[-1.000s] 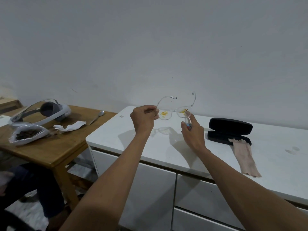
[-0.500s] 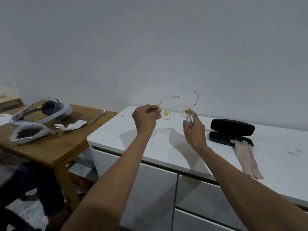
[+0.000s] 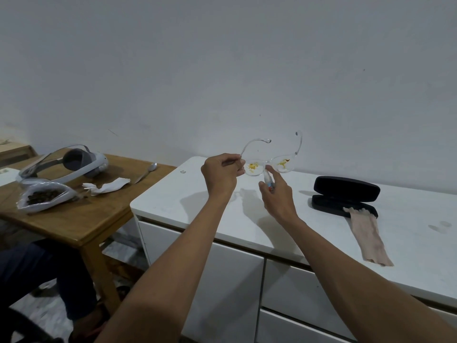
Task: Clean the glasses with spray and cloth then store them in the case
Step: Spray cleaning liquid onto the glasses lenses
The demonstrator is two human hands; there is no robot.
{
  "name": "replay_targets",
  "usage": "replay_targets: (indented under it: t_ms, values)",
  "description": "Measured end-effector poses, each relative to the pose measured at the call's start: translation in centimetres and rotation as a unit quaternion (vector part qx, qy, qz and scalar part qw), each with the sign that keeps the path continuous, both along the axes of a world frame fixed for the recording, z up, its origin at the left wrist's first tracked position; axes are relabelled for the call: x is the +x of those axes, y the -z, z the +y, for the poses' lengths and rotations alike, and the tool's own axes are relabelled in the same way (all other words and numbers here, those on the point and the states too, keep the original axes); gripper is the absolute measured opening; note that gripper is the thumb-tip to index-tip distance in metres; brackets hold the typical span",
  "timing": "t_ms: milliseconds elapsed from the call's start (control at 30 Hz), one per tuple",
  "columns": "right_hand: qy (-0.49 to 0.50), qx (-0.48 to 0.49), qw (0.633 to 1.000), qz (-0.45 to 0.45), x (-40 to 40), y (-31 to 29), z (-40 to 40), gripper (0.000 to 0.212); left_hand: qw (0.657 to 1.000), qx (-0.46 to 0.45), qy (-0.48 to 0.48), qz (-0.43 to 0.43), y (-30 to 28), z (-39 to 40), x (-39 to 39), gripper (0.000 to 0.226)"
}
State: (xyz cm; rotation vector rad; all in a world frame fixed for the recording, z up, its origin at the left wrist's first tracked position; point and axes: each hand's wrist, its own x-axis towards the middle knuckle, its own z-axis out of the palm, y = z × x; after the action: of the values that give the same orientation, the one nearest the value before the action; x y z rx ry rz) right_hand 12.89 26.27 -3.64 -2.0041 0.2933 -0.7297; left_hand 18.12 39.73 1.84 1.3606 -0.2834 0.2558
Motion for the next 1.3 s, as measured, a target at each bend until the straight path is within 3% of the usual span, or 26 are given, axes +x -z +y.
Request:
replay_targets:
  t_ms: [267,500,733,967,1133,1300]
  values:
    - [-0.019,0.019,0.999,-0.026,0.6,-0.4,2.0,0.047,1.000,0.001,0.005,-0.001,0.1,-0.3,-0.3,0.017]
    - [-0.037,0.029,0.999,-0.017,1.2,0.1,1.9,0.022,1.000,-0.004,0.006,0.003,0.2,-0.2,-0.1,0.016]
    - [-0.047,0.029,0.998,0.031,0.3,0.3,1.2,0.042,1.000,-0.006,0.003,0.002,0.2,0.1,-0.3,0.016]
    - [0.006,0.043,0.999,0.007,-1.8,-0.4,-1.3,0.015,1.000,-0.012,-0.005,0.003,0.0,0.4,-0.3,0.016]
    - [0.064,0.022,0.997,-0.042,-3.9,-1.2,-4.2,0.024,1.000,-0.014,-0.002,0.005,0.1,0.2,-0.8,0.015]
    - [0.186,0.015,0.979,-0.086,-7.4,-2.4,-8.4,0.031,1.000,-0.012,0.002,0.007,0.3,-0.5,-1.4,0.015]
